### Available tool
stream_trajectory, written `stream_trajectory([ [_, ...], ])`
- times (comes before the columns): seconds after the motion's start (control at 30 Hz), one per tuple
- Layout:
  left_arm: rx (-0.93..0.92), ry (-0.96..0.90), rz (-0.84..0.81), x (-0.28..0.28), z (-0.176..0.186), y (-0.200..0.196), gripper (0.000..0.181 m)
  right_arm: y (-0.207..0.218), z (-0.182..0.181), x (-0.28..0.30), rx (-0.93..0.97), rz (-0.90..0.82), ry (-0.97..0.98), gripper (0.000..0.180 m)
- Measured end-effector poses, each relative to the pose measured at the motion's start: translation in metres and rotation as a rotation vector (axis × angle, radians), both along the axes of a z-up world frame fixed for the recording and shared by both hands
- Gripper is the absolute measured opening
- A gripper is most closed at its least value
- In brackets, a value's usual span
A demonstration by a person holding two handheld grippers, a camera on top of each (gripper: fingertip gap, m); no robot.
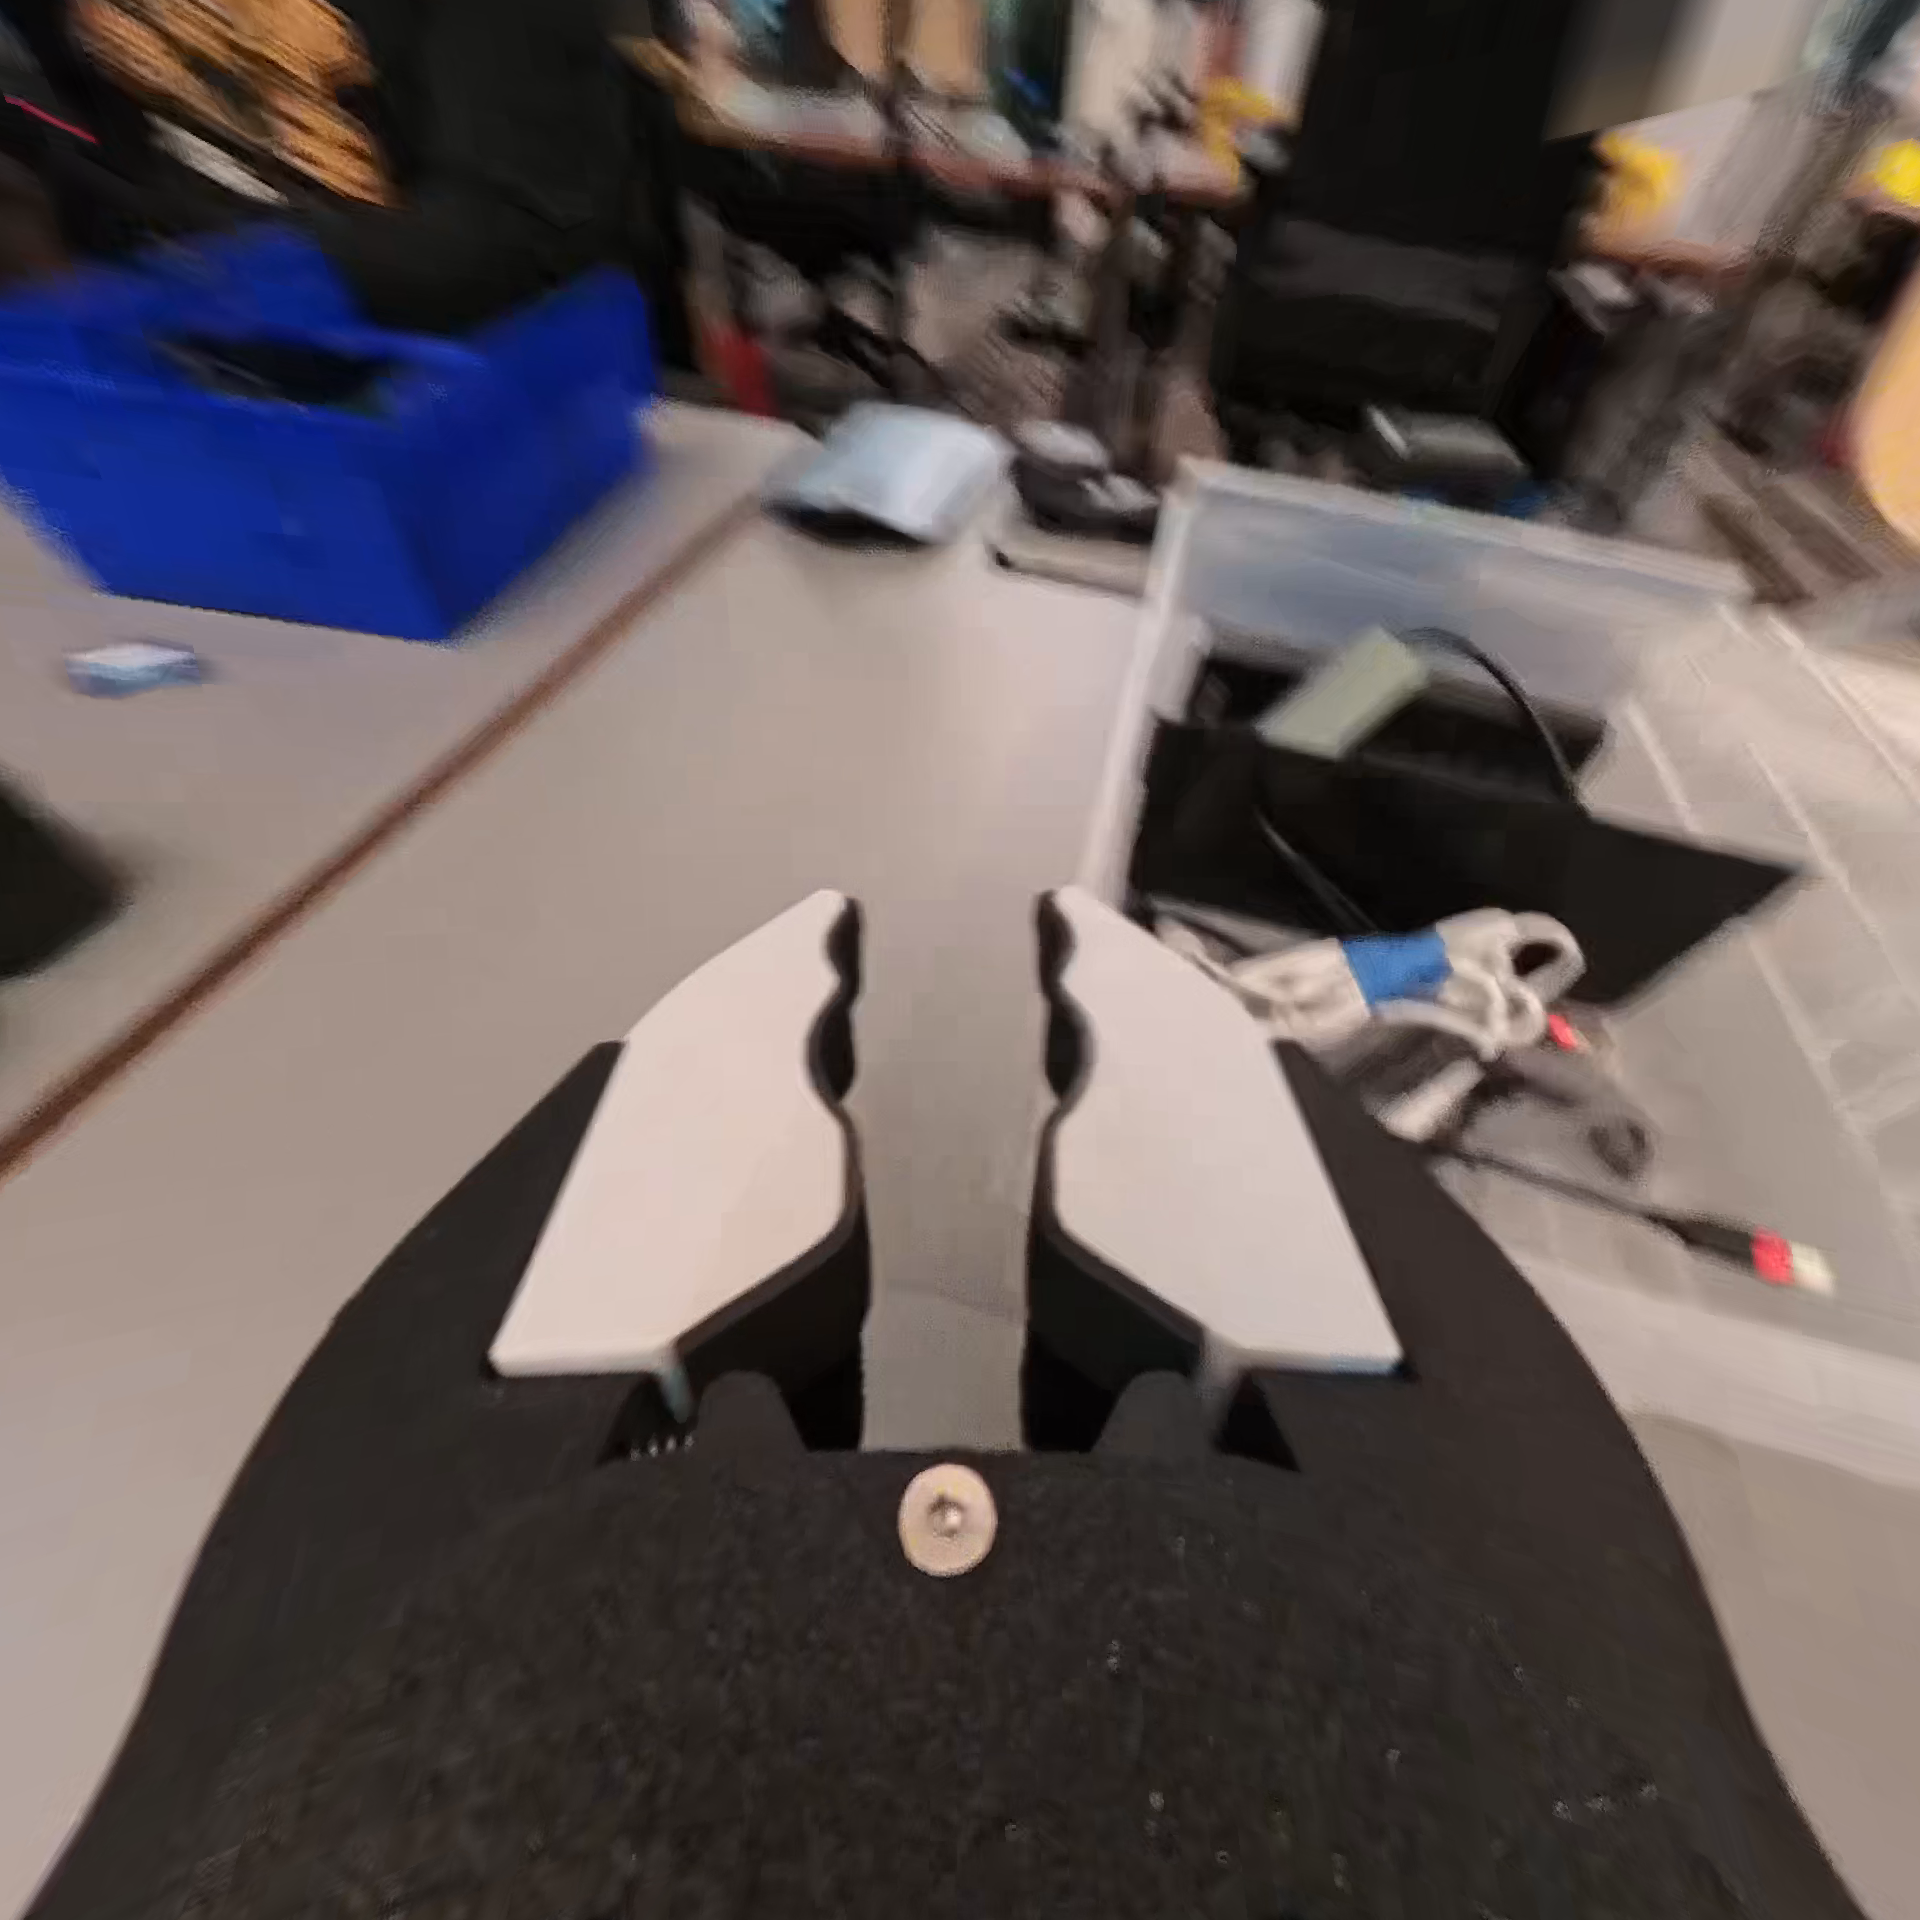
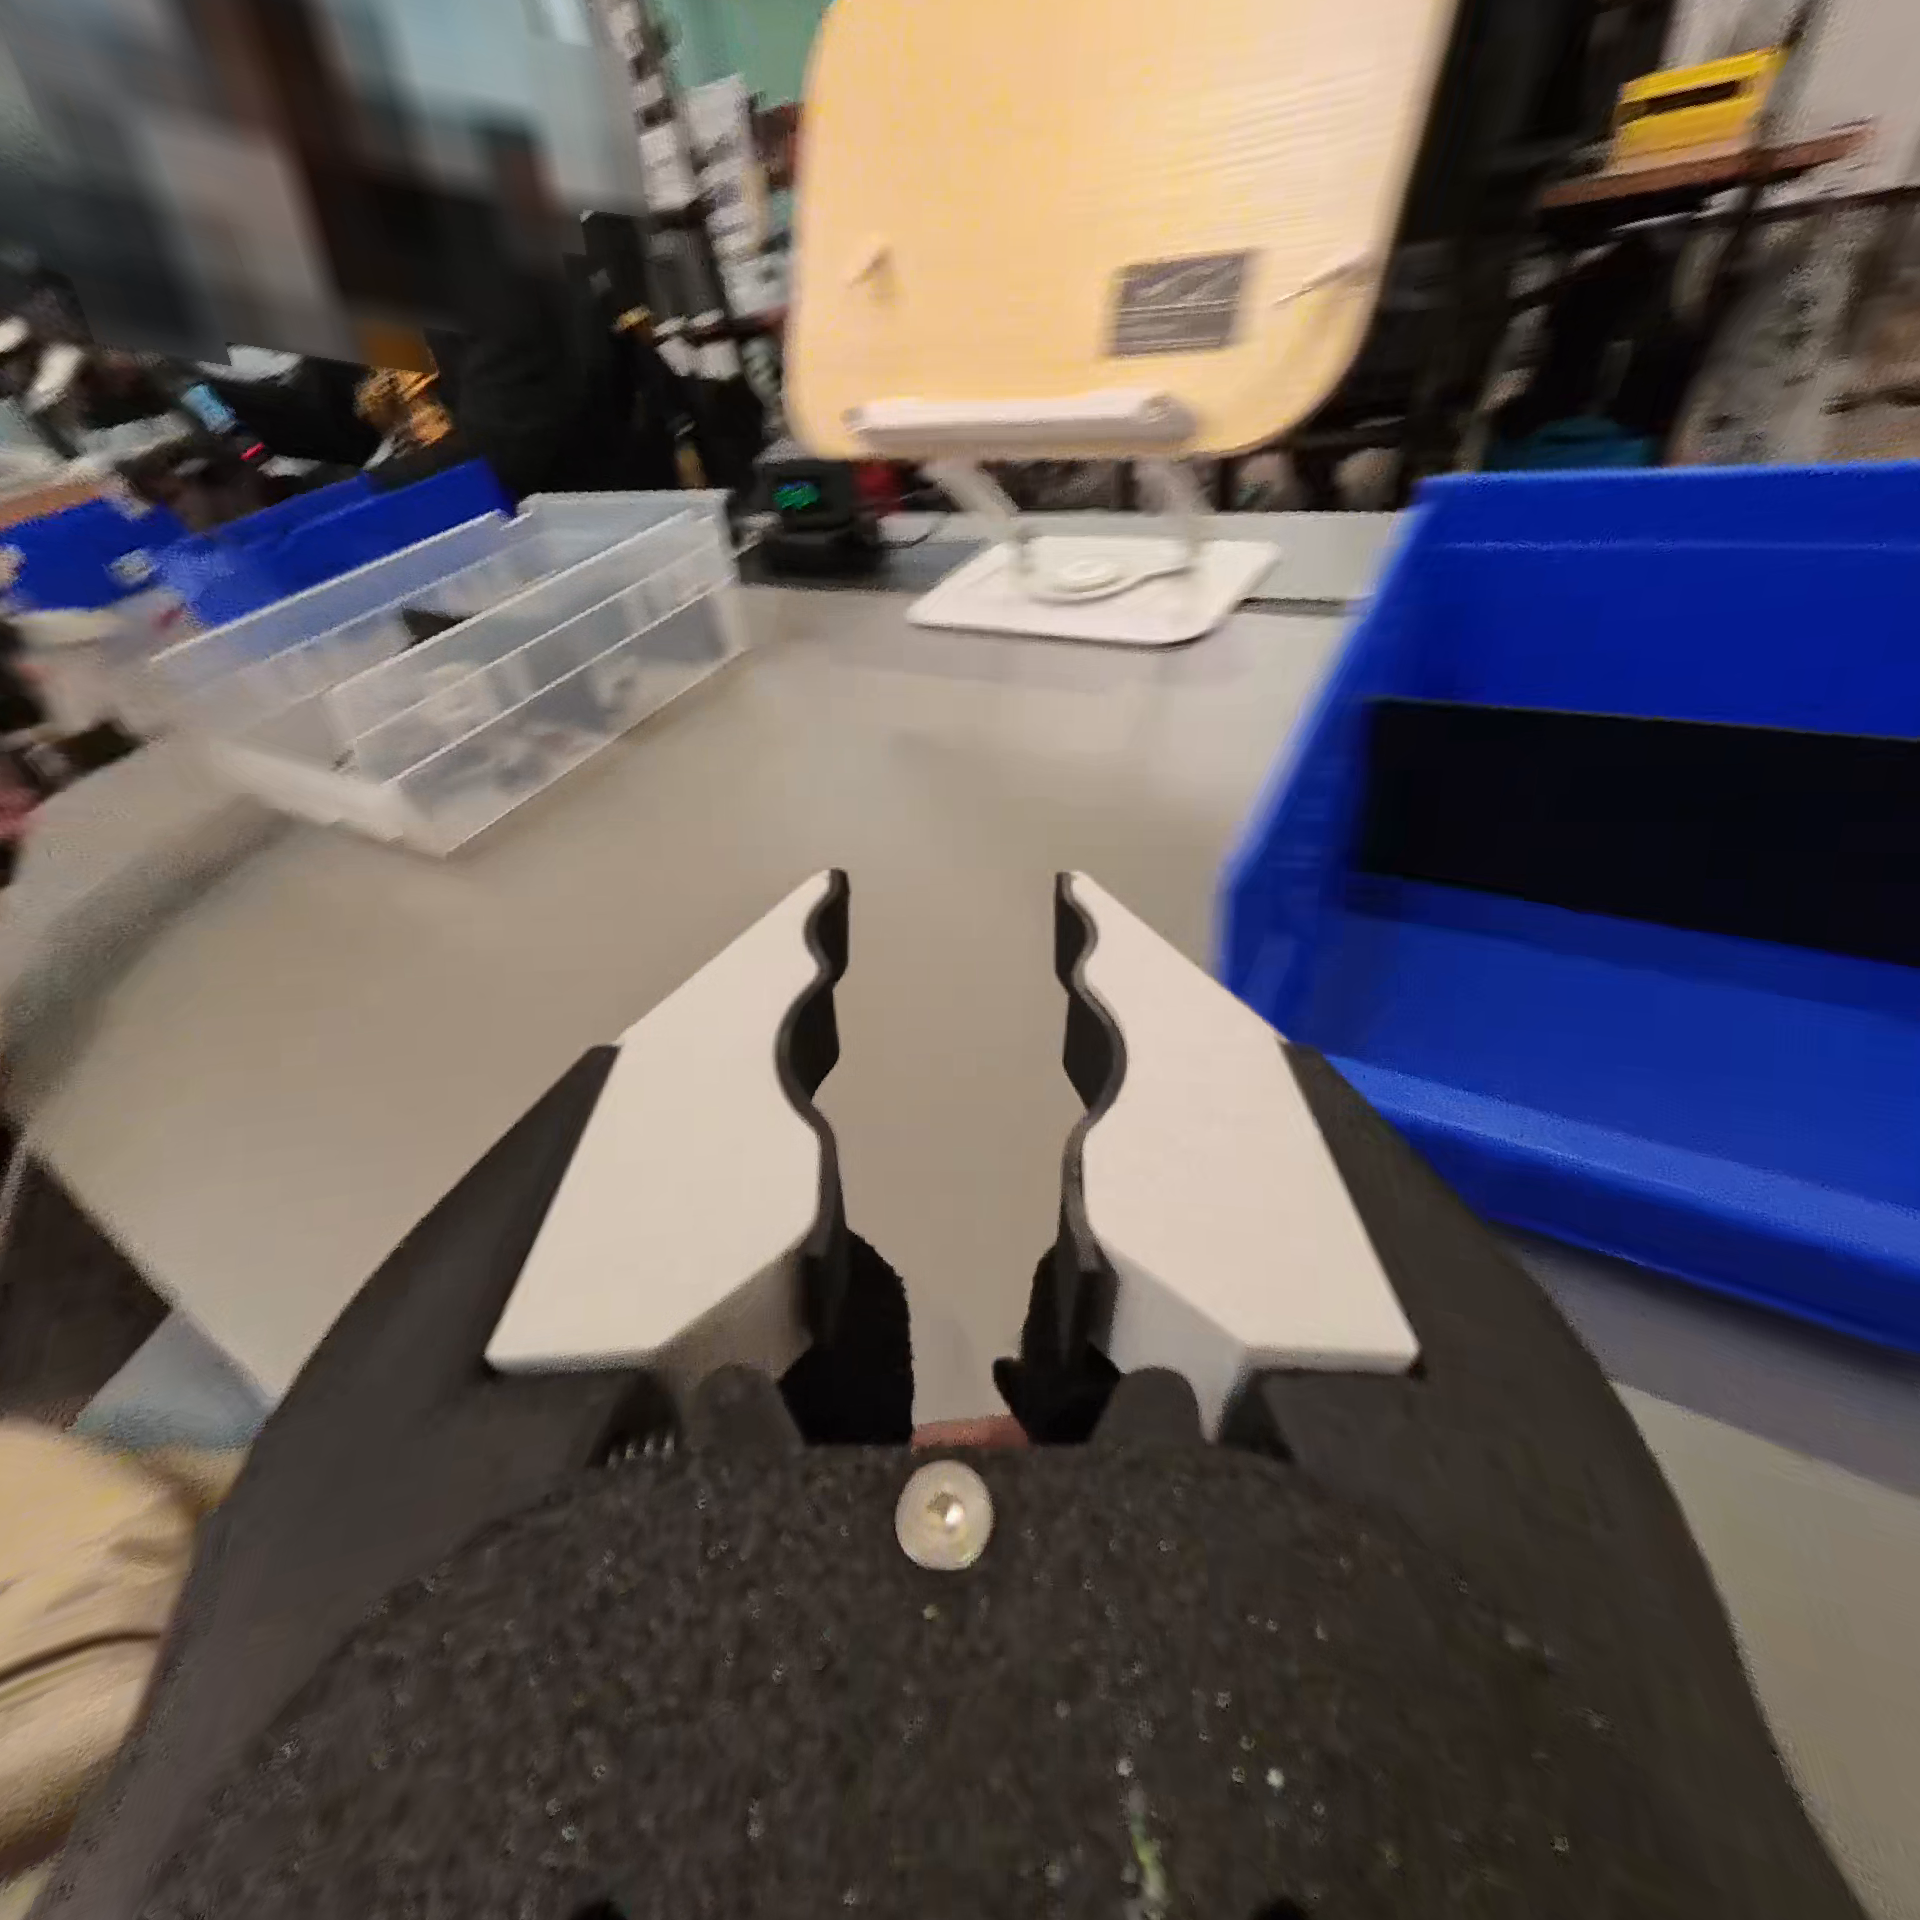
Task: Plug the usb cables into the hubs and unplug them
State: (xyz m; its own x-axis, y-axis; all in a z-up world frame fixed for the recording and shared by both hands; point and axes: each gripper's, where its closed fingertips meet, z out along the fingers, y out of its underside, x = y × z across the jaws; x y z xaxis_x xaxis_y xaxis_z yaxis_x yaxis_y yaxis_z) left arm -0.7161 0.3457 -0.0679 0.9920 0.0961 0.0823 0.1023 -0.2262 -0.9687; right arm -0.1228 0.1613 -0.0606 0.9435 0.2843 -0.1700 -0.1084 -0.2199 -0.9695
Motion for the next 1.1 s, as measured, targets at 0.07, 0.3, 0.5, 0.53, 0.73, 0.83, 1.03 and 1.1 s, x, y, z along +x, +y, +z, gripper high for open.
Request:
stream_trajectory([
  [0.07,0.158,-0.023,0.107,-0.001,0.031,-0.024,0.020,0.000,0.007,0.049,0.053,-0.116,0.020,0.039],
  [0.3,0.146,0.013,-0.226,0.125,0.007,-0.069,0.013,0.010,-0.018,0.140,0.017,-0.331,-0.066,0.034],
  [0.5,-0.035,0.022,-0.497,0.192,-0.029,-0.069,0.015,0.008,-0.020,0.163,-0.004,-0.467,-0.070,0.035],
  [0.53,-0.056,0.052,-0.506,0.192,-0.036,-0.067,0.018,0.007,-0.018,0.165,0.001,-0.471,-0.063,0.034],
  [0.73,-0.051,0.103,-0.433,0.171,-0.039,-0.056,0.021,0.008,-0.025,0.171,-0.046,-0.497,-0.088,0.039],
  [0.83,-0.058,0.024,-0.429,0.167,-0.037,-0.057,0.011,0.012,-0.034,0.164,-0.093,-0.476,-0.120,0.037],
  [1.03,-0.080,-0.034,-0.426,0.164,-0.036,-0.055,0.006,0.015,-0.041,0.154,-0.139,-0.440,-0.114,0.037],
  [1.1,-0.085,-0.031,-0.428,0.164,-0.033,-0.056,0.006,0.015,-0.041,0.157,-0.131,-0.452,-0.147,0.038],
])
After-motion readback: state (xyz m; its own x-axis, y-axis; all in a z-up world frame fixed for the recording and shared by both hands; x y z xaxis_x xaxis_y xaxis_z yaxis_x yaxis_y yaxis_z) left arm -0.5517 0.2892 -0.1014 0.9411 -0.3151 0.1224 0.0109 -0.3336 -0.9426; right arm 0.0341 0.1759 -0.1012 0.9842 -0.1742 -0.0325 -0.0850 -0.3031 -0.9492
